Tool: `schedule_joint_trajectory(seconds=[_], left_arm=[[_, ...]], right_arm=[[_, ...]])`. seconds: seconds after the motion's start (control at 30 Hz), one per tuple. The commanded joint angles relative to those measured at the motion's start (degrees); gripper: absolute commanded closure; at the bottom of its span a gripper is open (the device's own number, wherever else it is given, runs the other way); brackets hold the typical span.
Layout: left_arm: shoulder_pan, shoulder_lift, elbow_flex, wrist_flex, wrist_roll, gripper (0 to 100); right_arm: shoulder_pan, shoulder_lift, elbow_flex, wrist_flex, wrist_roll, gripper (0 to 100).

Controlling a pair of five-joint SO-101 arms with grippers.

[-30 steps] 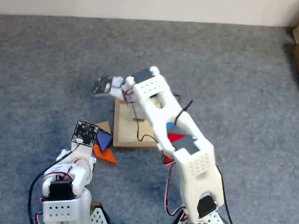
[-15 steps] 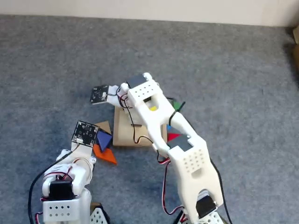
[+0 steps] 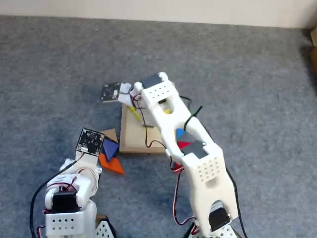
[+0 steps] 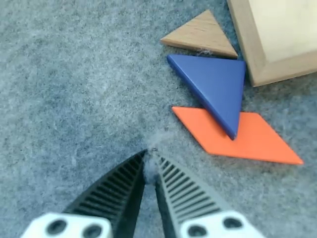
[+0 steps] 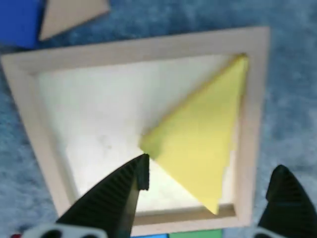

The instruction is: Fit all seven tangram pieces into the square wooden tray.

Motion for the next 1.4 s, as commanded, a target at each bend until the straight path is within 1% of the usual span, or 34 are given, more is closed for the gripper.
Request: schedule_joint_trajectory(seconds=[0.0, 0.17, 0.3, 0.33, 0.47, 0.67, 0.83, 0.93, 1.07, 1.13, 1.27, 1.37], left_arm=[[-0.6, -0.3, -0.1, -1.1, -0.4, 99], [-0.6, -0.3, -0.1, -1.1, -0.4, 99], [-0.6, -0.3, -0.1, -1.1, -0.4, 99], [-0.6, -0.3, -0.1, -1.1, -0.4, 99], [-0.6, -0.3, -0.1, -1.1, -0.4, 99], [-0.6, -0.3, -0.1, -1.1, -0.4, 99], [-0.6, -0.3, -0.1, -1.1, -0.4, 99], [-0.6, -0.3, -0.1, -1.1, -0.4, 99], [-0.6, -0.3, -0.1, -1.1, -0.4, 99], [-0.6, -0.3, -0.1, -1.1, -0.4, 99], [-0.6, -0.3, -0.1, -1.1, -0.4, 99], [-0.6, -0.3, -0.1, -1.1, -0.4, 99]], right_arm=[[1.8, -1.4, -4.4, -0.9, 0.4, 64.3], [3.2, -1.8, -4.4, -0.1, 0.4, 64.4], [4.0, -5.8, -5.9, 6.6, 0.1, 64.4], [4.3, -7.4, -6.3, 9.0, -1.5, 64.5], [6.0, -13.8, -6.1, 15.4, -13.6, 64.5], [11.1, -19.0, -5.2, 21.6, -31.6, 64.5], [14.7, -19.3, 1.2, 22.1, -45.9, 64.5], [14.7, -19.4, 6.7, 21.3, -50.8, 64.5], [14.0, -19.6, 13.1, 18.5, -51.4, 64.5], [13.9, -19.6, 15.5, 17.2, -49.8, 65.1], [13.8, -21.2, 19.8, 14.3, -46.8, 71.9], [13.7, -26.2, 26.2, 10.6, -46.2, 72.1]])
